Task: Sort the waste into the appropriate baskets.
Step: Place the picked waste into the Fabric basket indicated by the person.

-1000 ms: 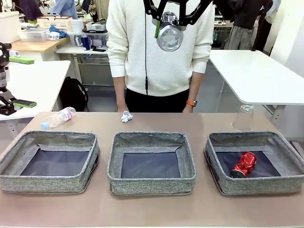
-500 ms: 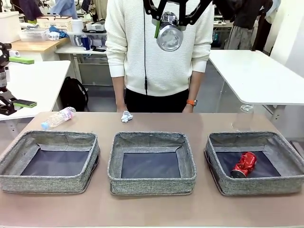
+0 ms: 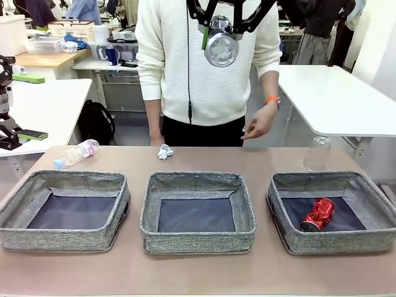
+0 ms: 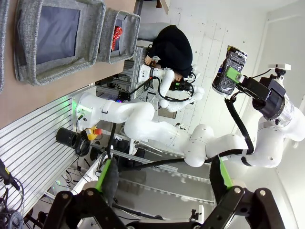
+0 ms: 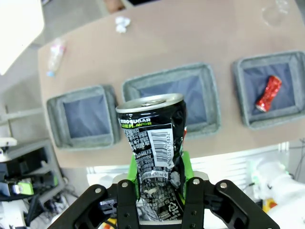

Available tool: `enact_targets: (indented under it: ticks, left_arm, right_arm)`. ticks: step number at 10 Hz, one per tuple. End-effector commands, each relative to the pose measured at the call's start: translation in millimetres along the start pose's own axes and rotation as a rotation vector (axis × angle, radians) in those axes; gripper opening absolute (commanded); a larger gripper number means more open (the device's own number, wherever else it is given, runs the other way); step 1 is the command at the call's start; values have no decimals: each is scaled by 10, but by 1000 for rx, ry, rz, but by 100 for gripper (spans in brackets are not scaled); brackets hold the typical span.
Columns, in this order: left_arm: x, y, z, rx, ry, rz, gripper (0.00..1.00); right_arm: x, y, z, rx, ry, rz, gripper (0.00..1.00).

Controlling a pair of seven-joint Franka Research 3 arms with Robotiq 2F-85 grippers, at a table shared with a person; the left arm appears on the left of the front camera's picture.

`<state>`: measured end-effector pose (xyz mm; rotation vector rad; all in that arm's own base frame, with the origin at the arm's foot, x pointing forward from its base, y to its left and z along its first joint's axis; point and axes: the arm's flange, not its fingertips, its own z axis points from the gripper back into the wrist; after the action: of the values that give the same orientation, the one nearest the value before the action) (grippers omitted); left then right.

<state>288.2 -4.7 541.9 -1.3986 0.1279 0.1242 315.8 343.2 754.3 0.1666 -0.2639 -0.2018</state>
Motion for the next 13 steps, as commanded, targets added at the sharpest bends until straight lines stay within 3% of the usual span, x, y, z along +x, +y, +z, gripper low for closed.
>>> enact_targets:
  ticks: [1,13]
  left_arm:
    - [-26,-28,-6,-15,4,1,100]
    - [-26,-28,-6,-15,4,1,100]
  right_arm:
    - [-22,-25,2,-1,-1,-1,38]
    - [-22,-25,2,-1,-1,-1,38]
